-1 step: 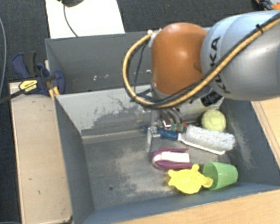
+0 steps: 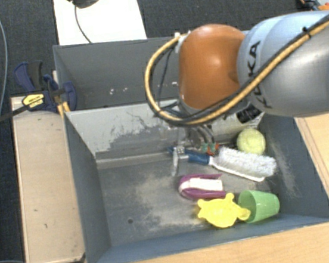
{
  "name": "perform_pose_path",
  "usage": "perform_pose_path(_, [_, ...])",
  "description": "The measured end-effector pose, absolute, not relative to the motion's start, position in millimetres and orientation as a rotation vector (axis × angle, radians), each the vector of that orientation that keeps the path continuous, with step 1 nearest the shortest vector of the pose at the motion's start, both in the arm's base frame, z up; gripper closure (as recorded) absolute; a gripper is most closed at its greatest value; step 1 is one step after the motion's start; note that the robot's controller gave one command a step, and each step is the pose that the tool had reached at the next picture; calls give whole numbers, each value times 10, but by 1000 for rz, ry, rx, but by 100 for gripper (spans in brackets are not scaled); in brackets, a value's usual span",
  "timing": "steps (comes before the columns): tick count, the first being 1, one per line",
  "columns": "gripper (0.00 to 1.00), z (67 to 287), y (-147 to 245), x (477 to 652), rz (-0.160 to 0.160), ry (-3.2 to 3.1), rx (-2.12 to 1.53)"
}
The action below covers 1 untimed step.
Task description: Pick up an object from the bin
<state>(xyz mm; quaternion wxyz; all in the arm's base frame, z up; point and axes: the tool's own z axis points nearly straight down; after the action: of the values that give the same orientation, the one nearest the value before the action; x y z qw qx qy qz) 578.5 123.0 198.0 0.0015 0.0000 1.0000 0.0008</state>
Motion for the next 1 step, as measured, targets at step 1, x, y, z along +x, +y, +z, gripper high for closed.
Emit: perform_pose_path(1, [0,696,237,5445,3,3122,-352])
